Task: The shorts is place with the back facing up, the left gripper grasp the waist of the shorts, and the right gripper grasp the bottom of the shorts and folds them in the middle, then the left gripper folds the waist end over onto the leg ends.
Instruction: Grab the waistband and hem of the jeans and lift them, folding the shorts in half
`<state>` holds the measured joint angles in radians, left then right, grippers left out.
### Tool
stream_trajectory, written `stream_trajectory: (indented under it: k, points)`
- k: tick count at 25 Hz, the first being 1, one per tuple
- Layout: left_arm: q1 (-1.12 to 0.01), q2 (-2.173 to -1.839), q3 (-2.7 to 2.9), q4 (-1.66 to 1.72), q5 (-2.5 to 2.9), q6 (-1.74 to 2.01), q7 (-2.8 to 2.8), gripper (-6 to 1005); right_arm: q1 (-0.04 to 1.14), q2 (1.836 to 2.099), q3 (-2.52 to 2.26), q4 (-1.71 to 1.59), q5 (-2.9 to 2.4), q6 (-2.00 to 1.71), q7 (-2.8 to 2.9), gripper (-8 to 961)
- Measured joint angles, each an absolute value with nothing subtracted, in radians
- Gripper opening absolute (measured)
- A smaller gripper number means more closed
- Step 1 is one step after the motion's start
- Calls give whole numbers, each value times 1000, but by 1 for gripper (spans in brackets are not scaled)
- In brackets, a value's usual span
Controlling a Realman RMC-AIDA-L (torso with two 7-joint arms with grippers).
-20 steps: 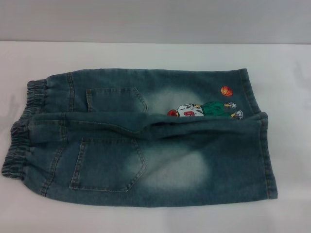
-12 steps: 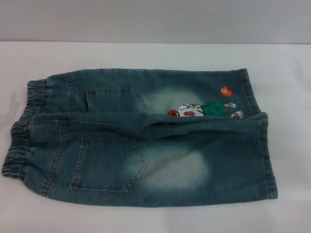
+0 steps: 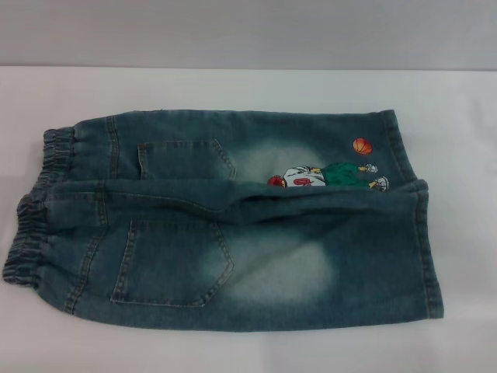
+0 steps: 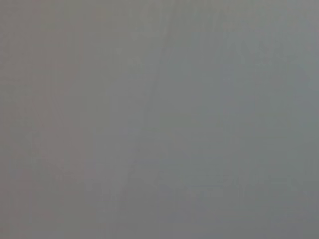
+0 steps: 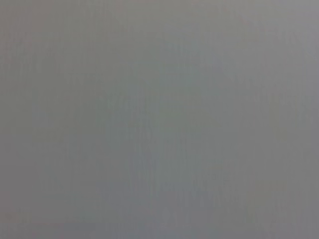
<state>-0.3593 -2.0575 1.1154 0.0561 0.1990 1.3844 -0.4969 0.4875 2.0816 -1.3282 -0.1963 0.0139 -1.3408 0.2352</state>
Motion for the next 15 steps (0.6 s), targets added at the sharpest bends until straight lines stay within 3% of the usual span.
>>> stream_trajectory:
  k: [7, 10, 11, 12, 14, 15]
  points:
    - [-335, -2049, 1186, 149, 200, 1387, -627, 848, 487, 2078, -1332, -203, 13, -1346, 322, 576]
    - [-340, -1980, 1333, 225, 230, 1363, -868, 846, 486, 2078, -1337, -199, 7, -1349, 373, 577]
    - [-340, -1980, 1333, 225, 230, 1363, -868, 845, 487, 2078, -1337, -197, 6, -1348, 382, 577]
    - [-367, -1923, 1399, 245, 305, 1355, -1035, 844, 487, 2078, -1337, -197, 6, -1348, 382, 577]
    - [-383, -1886, 1403, 268, 395, 1359, -1153, 845, 487, 2078, -1338, -194, 6, -1345, 389, 577]
    - [-383, -1886, 1403, 268, 395, 1359, -1153, 845, 486, 2078, -1338, -193, 5, -1345, 389, 577]
